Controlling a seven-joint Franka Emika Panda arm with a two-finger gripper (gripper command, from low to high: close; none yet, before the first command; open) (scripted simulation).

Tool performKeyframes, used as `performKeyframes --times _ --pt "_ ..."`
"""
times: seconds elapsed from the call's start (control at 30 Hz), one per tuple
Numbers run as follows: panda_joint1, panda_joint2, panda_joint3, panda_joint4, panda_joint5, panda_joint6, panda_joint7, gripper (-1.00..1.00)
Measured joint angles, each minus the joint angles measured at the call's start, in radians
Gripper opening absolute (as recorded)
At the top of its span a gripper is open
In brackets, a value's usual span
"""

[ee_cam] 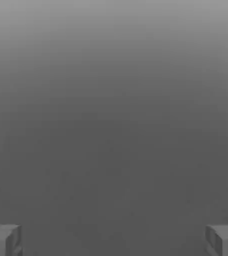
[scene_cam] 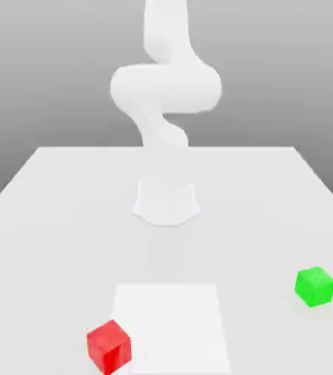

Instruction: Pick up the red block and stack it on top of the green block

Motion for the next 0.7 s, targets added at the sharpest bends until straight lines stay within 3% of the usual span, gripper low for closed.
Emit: performKeyframes --times 0.33,0.7 --pt "-0.143 0.370 0.069 -0.058 -0.075 0.134 0.292 0.00" --pt "-0.214 0.765 0.053 -0.121 -0.086 0.281 0.559 0.00"
